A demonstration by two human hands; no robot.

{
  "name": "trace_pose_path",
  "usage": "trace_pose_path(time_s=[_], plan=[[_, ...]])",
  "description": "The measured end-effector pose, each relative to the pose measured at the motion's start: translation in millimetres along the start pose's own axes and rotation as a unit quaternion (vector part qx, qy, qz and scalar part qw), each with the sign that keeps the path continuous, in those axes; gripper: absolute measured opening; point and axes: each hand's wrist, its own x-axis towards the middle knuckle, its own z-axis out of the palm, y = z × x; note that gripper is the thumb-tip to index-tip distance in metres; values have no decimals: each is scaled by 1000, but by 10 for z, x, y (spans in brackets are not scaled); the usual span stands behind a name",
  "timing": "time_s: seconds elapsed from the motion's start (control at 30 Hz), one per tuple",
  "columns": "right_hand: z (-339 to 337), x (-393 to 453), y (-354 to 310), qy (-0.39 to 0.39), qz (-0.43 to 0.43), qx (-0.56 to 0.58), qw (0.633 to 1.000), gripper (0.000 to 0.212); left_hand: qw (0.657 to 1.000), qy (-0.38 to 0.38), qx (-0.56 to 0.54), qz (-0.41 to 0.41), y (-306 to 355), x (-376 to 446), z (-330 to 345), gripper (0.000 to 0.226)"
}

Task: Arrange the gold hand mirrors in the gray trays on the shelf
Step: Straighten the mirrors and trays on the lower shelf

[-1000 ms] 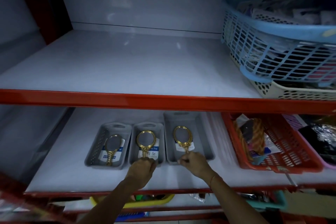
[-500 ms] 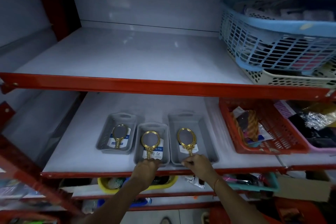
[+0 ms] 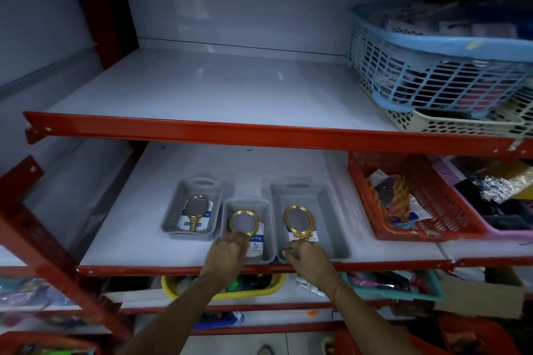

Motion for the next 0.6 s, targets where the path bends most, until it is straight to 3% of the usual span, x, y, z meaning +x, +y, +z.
trace_pose_path(time_s=[0.07, 0.2, 0.3, 0.4, 0.6], plan=[[47, 35, -114, 13, -38, -5, 999, 29, 997, 20, 56, -49, -186, 79, -97, 47], [176, 108, -332, -23, -85, -21, 996, 30, 974, -86, 164, -134, -512, 157, -290, 62], [283, 162, -448, -79, -98, -10, 992, 33, 962, -129, 206, -125, -633, 124, -314, 52], [345, 171, -513, -111, -92, -12, 989, 34, 965, -110, 207, -115, -656, 82, -295, 49], [377, 177, -540, -106, -80, -12, 991, 33, 978, -95, 162, -91, -586, -117, -262, 55]])
